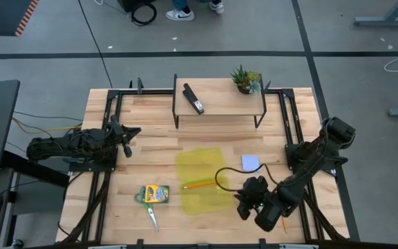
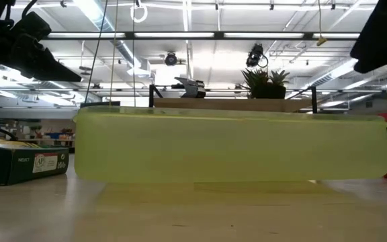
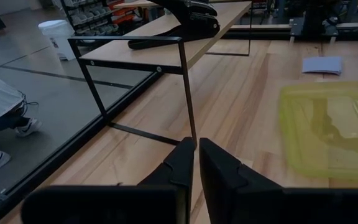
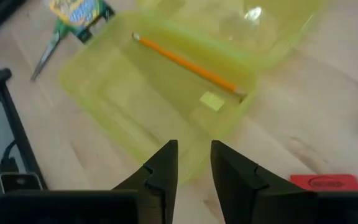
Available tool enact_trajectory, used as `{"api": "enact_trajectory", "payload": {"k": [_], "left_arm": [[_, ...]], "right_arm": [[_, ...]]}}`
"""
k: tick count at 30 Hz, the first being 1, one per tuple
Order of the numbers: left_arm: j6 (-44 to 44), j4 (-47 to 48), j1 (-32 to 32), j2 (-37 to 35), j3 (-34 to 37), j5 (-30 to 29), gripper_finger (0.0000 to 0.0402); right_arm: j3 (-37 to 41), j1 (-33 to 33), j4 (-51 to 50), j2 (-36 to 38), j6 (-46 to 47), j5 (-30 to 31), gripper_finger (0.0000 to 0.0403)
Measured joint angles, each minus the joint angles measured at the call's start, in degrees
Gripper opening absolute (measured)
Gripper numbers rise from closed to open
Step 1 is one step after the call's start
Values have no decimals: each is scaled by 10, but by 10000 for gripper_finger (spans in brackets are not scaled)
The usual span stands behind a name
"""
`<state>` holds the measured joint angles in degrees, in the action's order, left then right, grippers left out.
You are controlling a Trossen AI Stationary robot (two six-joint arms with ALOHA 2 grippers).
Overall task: Pack school essentials
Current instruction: Put the purple pen into the yellow supply box
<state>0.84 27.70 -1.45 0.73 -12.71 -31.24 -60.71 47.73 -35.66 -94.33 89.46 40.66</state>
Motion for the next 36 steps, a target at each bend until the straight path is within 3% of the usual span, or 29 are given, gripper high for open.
{"api": "enact_trajectory", "payload": {"k": [8,14,19,27,36], "left_arm": [[0,0,0,0,0,0,35],[0,0,0,0,0,0,38],[0,0,0,0,0,0,30],[0,0,0,0,0,0,35],[0,0,0,0,0,0,39]], "right_arm": [[5,26,-96,-2,67,78,102],[62,31,-62,-2,153,117,102],[105,31,9,-2,135,116,125],[112,27,12,-2,61,93,200],[112,36,8,-5,12,45,202]]}}
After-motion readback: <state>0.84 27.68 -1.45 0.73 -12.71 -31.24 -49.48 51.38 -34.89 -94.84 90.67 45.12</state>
